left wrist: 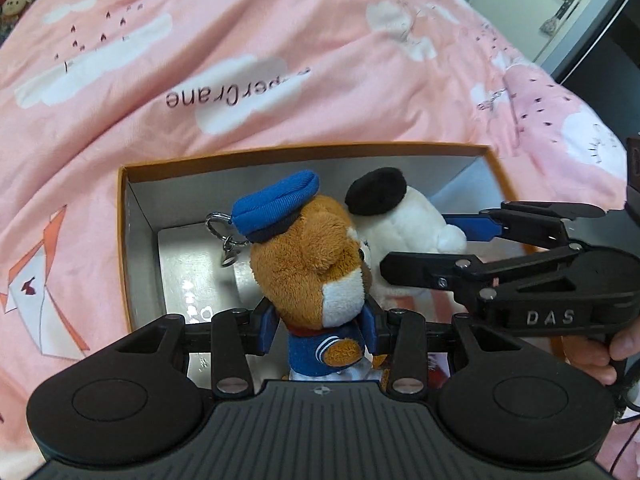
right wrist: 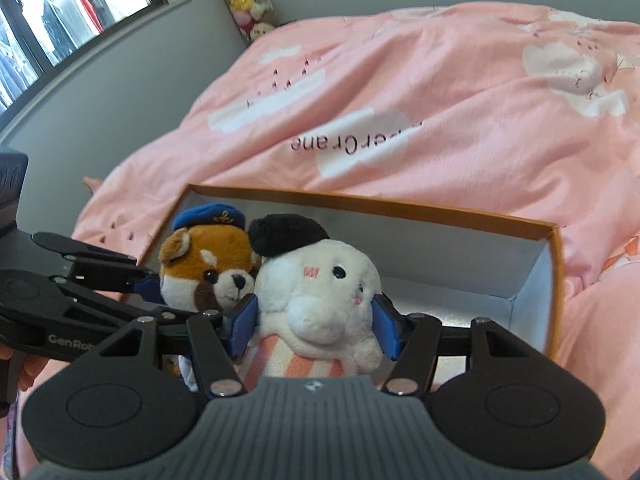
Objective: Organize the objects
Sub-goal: 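Lower both plushes into the orange box and open both tools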
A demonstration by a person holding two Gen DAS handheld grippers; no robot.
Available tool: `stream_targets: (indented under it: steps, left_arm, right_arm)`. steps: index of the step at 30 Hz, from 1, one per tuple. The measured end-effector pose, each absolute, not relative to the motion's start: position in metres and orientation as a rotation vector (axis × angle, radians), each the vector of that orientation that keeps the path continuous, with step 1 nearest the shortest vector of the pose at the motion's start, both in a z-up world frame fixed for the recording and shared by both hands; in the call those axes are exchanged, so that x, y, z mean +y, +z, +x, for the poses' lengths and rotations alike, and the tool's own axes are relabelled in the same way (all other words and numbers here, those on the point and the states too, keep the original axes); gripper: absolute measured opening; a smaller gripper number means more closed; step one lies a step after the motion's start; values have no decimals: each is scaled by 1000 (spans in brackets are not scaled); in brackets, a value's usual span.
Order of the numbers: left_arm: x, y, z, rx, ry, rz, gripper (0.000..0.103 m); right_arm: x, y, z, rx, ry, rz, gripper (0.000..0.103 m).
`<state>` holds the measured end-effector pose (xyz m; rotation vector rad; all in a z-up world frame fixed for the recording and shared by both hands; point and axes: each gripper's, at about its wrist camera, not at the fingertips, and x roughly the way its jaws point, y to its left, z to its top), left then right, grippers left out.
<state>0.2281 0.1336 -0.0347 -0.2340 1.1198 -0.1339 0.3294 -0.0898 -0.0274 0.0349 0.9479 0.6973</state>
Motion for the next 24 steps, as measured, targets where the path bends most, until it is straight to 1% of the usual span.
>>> stream_targets:
  steps: [7, 12, 18, 19, 20, 24]
  left_arm:
    - [143, -61, 247, 1194, -168, -229, 47]
    - [143, -69, 250, 1205, -192, -194, 48]
    - [141, -67, 244, 1167, -218, -171, 58]
    - [141, -65, 242, 1160, -223, -172, 63]
    - [141, -62, 239, 1147, -225, -174, 66]
    - [144, -48, 231, 1084, -195, -180, 65]
  right_arm:
    - [-76, -50, 347, 984, 687, -22, 63]
    - [-72, -61, 355, 1007, 691, -44, 63]
    - [-78, -64, 362, 1021, 707, -13, 68]
    - [-78, -63, 362, 1022, 709, -11, 67]
    - [-80, -61, 361, 1021, 712, -9, 67]
    - [-88, -52, 356, 1008, 727, 5, 68]
